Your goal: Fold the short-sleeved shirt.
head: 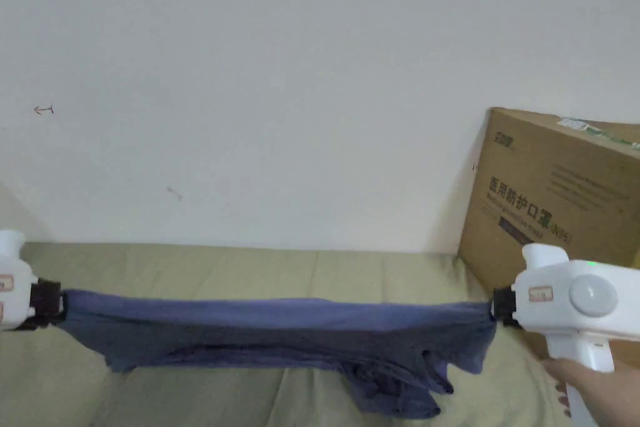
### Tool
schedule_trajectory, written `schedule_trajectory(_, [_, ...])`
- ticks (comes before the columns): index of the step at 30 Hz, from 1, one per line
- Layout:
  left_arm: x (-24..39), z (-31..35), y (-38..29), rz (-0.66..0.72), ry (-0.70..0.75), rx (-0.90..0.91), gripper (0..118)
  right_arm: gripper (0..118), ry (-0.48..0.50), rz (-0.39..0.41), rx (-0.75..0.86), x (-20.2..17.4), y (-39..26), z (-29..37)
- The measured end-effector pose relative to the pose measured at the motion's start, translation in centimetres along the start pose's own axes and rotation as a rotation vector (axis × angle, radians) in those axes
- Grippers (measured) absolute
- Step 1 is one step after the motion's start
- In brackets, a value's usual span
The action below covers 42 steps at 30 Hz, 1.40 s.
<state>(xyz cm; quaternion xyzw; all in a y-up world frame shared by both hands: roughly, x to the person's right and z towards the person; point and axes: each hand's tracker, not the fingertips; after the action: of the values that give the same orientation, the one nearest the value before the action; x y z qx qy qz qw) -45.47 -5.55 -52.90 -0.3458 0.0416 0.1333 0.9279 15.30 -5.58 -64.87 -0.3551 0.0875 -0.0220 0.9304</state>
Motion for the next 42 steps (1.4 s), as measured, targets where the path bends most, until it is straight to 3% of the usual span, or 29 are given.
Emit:
schedule_trajectory(3, [-2.1,-1.4,-8.7,0.038,-0.014,-0.171,0,0,0.016,0.008,-0.200,2.2,-9.8,-2.0])
schedule_trajectory(6, [-3.0,-0.3,-15.5,0.064,0.001,-0.296,0,0,0.036,-0.053,-0.356,4.0,-18.0,-1.1])
schedule_trajectory(9, [-4.5,1.1,-19.2,-0.042,0.024,-0.369,0,0,0.023,-0.025,-0.442,5.5,-23.6,1.3])
schedule_trajectory(18, [-5.8,7.7,-24.8,-0.099,-0.013,-0.504,0,0,0.071,0.092,-0.552,6.7,-29.9,9.6])
schedule_trajectory(24, [-5.1,10.5,-26.8,-0.062,-0.046,-0.534,4,2,0.065,0.017,-0.576,7.1,-31.6,11.1])
schedule_trajectory(25, [-5.6,10.6,-26.8,-0.034,-0.061,-0.531,24,26,0.064,-0.007,-0.556,7.1,-31.5,11.3])
schedule_trajectory(27, [-5.7,11.0,-26.8,0.007,-0.063,-0.533,96,92,0.040,-0.046,-0.548,6.4,-31.1,12.0])
schedule_trajectory(28, [-5.6,11.0,-26.9,0.012,-0.064,-0.537,113,104,0.003,-0.071,-0.560,6.3,-31.0,12.1])
schedule_trajectory(30, [-5.3,12.1,-26.9,0.010,-0.087,-0.497,110,104,-0.013,-0.109,-0.523,6.1,-30.3,12.8])
schedule_trajectory(32, [-4.7,12.5,-26.3,0.010,-0.085,-0.484,109,104,-0.006,-0.095,-0.504,5.3,-29.3,13.7])
schedule_trajectory(36, [-2.1,15.6,-24.1,0.040,-0.094,-0.258,109,104,-0.094,0.074,-0.275,1.8,-26.5,16.5])
schedule_trajectory(39, [0.6,17.6,-23.2,0.039,-0.055,-0.077,109,103,-0.087,0.119,-0.101,-1.0,-25.4,17.9])
schedule_trajectory(41, [2.0,18.3,-22.9,0.003,-0.034,0.010,99,88,-0.020,0.119,-0.026,-2.7,-25.0,18.8])
schedule_trajectory(42, [2.8,18.6,-22.9,-0.021,-0.036,0.034,85,66,0.019,0.113,0.007,-4.2,-24.5,19.9])
